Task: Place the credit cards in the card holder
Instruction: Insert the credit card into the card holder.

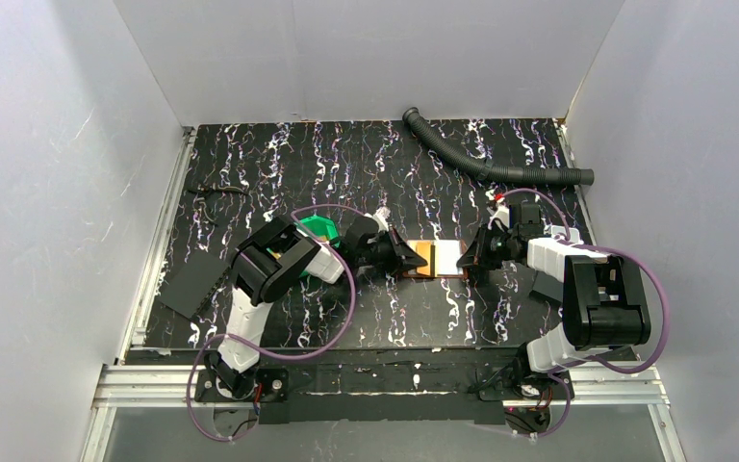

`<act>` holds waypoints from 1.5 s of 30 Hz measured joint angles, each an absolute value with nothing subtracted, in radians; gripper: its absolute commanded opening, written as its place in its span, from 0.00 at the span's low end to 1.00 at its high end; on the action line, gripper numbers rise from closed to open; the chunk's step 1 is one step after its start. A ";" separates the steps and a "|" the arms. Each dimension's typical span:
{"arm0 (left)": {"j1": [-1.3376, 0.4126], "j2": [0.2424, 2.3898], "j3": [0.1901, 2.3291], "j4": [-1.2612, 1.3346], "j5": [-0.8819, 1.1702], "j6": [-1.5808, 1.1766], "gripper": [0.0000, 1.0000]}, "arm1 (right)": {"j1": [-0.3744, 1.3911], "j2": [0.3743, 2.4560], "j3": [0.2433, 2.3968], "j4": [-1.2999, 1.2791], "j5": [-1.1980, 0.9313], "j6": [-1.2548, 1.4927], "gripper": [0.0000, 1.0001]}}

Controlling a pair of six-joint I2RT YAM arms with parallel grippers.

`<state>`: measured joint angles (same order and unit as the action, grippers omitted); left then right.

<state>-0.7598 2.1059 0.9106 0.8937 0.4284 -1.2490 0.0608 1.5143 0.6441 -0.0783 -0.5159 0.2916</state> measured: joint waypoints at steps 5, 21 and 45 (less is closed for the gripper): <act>-0.741 2.106 0.924 0.852 0.475 -1.239 0.00 | 0.061 1.514 0.644 -0.078 -0.518 0.292 0.07; -0.734 2.148 1.083 0.701 0.517 -1.021 0.00 | 0.061 1.515 0.644 -0.080 -0.522 0.288 0.07; -0.763 2.141 1.087 0.689 0.464 -1.118 0.41 | 0.061 1.520 0.643 -0.076 -0.533 0.308 0.08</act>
<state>-0.7629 2.1412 1.0873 0.6886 0.4638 -1.1183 0.0608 1.5200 0.6433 -0.0761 -0.5330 0.3077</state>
